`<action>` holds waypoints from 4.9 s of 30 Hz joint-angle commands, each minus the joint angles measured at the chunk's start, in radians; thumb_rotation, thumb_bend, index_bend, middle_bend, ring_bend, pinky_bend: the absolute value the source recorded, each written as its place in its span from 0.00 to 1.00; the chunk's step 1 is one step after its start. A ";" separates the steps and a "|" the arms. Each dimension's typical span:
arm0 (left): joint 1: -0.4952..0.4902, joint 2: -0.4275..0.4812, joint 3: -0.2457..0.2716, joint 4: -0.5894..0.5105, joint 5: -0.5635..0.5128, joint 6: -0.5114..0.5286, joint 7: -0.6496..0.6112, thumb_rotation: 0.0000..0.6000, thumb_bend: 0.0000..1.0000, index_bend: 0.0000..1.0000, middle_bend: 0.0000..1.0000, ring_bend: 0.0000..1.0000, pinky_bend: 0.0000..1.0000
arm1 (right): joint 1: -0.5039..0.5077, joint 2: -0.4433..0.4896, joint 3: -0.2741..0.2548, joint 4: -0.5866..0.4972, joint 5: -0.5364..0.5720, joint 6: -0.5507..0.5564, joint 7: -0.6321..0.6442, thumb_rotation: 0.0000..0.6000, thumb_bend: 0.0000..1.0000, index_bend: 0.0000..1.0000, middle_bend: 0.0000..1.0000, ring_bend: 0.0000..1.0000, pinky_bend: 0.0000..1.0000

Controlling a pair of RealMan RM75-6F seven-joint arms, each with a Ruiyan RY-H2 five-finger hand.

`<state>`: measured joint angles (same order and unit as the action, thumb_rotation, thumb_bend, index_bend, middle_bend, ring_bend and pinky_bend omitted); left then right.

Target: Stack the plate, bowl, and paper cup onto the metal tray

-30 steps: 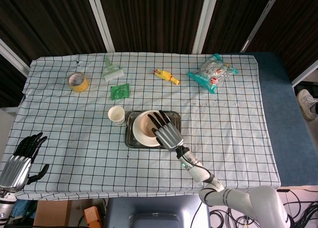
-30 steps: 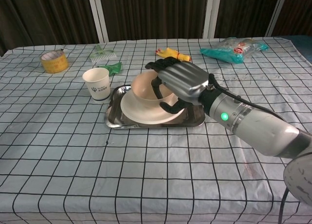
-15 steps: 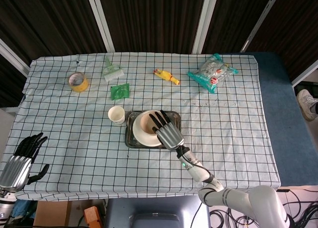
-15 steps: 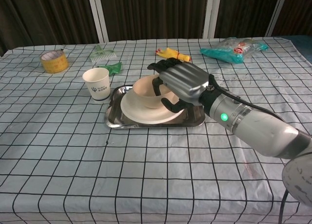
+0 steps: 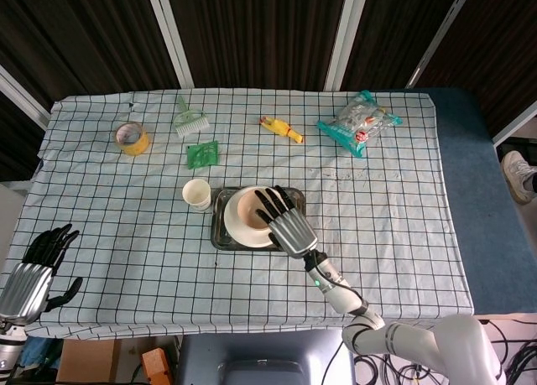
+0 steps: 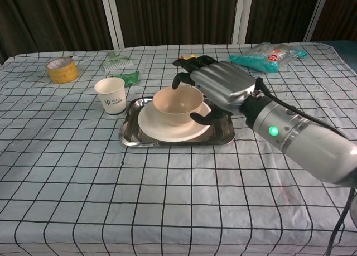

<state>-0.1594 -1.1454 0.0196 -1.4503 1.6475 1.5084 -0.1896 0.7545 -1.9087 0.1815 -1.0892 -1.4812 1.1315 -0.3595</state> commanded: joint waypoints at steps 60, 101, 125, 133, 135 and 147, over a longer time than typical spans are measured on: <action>-0.597 -0.785 -0.227 0.853 -0.213 -0.409 -0.011 1.00 0.39 0.59 0.10 0.00 0.05 | -0.673 0.650 -0.236 -0.486 -0.175 0.498 0.205 1.00 0.26 0.09 0.00 0.00 0.00; -0.646 -0.373 -0.227 -0.036 -0.335 -0.503 0.448 1.00 0.42 0.59 0.11 0.00 0.04 | -0.695 0.669 -0.229 -0.499 -0.225 0.453 0.225 1.00 0.26 0.09 0.00 0.00 0.00; -0.737 -0.545 -0.264 0.185 -0.367 -0.573 0.314 1.00 0.42 0.56 0.11 0.00 0.04 | -0.703 0.695 -0.215 -0.514 -0.216 0.444 0.264 1.00 0.26 0.08 0.00 0.00 0.00; -0.754 -0.591 -0.268 0.269 -0.366 -0.587 0.259 1.00 0.42 0.56 0.11 0.00 0.04 | -0.706 0.702 -0.213 -0.517 -0.215 0.444 0.272 1.00 0.26 0.08 0.00 0.00 0.00; -0.757 -0.601 -0.267 0.286 -0.365 -0.589 0.250 1.00 0.42 0.56 0.11 0.00 0.04 | -0.706 0.703 -0.212 -0.518 -0.216 0.444 0.274 1.00 0.26 0.08 0.00 0.00 0.00; -0.768 -0.704 -0.288 0.431 -0.334 -0.515 0.148 1.00 0.40 0.56 0.11 0.00 0.04 | -0.709 0.708 -0.213 -0.521 -0.223 0.444 0.281 1.00 0.26 0.08 0.00 0.00 0.00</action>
<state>-0.9253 -1.8312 -0.2645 -1.0403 1.3062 0.9777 -0.0259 0.0452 -1.2005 -0.0314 -1.6104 -1.7039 1.5753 -0.0783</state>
